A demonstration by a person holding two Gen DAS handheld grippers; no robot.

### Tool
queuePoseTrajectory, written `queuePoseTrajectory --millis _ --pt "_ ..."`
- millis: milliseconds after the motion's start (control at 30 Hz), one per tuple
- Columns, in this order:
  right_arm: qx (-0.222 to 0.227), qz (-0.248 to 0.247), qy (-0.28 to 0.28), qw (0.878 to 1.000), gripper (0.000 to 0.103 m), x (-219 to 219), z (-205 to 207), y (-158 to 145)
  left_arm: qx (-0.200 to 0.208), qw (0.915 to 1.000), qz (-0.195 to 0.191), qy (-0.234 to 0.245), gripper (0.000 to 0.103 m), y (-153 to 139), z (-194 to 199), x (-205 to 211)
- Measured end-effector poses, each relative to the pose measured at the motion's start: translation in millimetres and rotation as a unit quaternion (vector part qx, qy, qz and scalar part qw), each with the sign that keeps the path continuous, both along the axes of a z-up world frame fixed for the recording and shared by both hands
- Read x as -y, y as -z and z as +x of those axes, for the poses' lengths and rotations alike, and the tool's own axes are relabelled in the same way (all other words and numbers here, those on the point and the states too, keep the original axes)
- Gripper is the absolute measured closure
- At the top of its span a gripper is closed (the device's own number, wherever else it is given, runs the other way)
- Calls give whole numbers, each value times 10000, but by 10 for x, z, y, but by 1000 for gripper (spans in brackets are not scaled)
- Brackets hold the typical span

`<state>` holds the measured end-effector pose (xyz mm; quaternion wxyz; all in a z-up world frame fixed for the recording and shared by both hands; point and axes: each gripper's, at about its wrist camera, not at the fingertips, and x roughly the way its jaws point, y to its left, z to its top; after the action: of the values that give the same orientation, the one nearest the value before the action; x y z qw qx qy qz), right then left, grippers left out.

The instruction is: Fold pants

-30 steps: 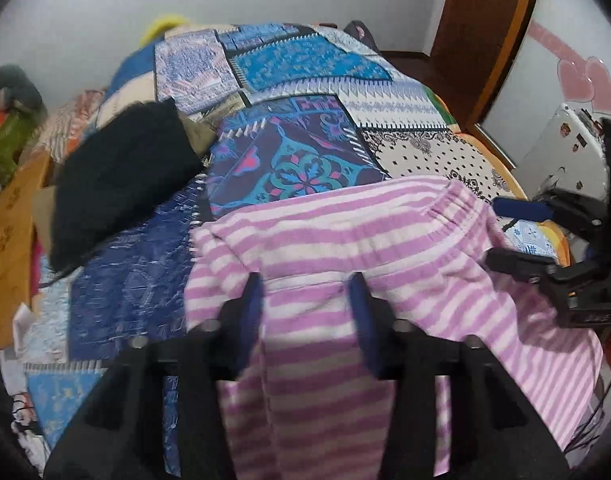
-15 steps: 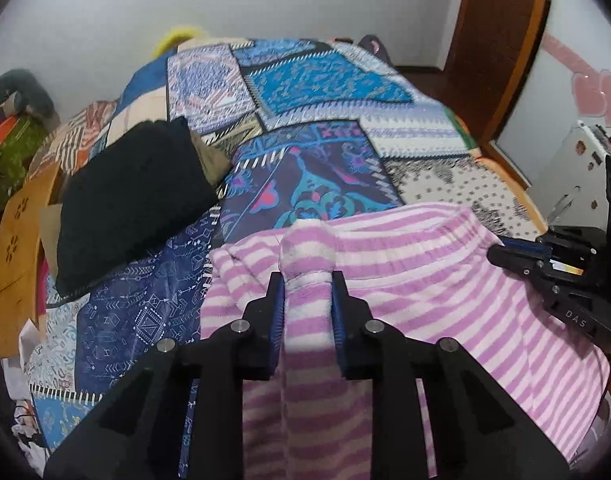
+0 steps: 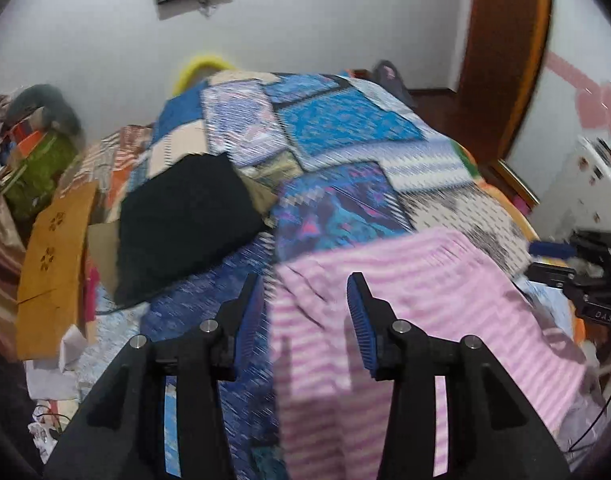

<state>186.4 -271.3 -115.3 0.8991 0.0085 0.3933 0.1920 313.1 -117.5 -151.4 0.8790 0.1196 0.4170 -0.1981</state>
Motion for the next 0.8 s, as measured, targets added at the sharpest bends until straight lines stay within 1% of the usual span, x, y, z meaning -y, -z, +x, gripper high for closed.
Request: queuePoseTrajectory --millis 33,67,133,200,267,300,333,367,400,500,567,600,667,733,767,800 --pt "-6 1 -86 10000 62 -57 -26 -11 4 9999 66 103 60 50 -77 67" --pt "2 -23 -176 9998 59 -127 -49 -8 5 9997 140 185 60 105 -134 134" --pt "-24 -99 -330 9994 58 -264 -73 52 -44 9990 319 308 60 273 -238 273" --pt "-261 -116 -484 9984 58 -387 -54 188 -191 9980 486 361 60 475 -273 367" --pt "-524 -205 -594 9966 59 -465 -45 344 -323 9965 709 305 59 695 -277 384" --pt "-624 -285 -627 9957 59 -487 -78 412 -330 9960 769 310 55 771 -291 357" --pt "-672 -356 -655 9949 59 -492 -114 465 -290 9963 738 335 52 795 -315 309" --pt "-630 -371 -664 9951 59 -470 -170 473 -218 9967 714 325 45 784 -347 243" --pt "-622 -360 -643 9953 59 -428 -222 464 -182 9969 693 320 43 767 -383 170" --pt "-707 -275 -510 9958 59 -271 -362 456 -186 9971 658 323 43 760 -533 -56" --pt "-726 -345 -398 9960 58 -165 -495 479 -158 9963 780 316 42 806 -685 -229" --pt "-740 -309 -343 9962 58 -111 -557 486 -163 9964 770 327 42 825 -754 -301" --pt "-825 -16 -158 9965 57 44 -670 486 -165 9969 724 274 41 836 -899 -472" --pt "-901 201 46 9957 57 177 -777 473 -280 9945 994 142 41 907 -1005 -606" --pt "-913 158 106 9956 57 201 -813 467 -291 9944 1014 84 41 923 -1045 -682" --pt "-910 101 155 9957 57 228 -853 462 -318 9952 921 29 41 915 -1076 -765"
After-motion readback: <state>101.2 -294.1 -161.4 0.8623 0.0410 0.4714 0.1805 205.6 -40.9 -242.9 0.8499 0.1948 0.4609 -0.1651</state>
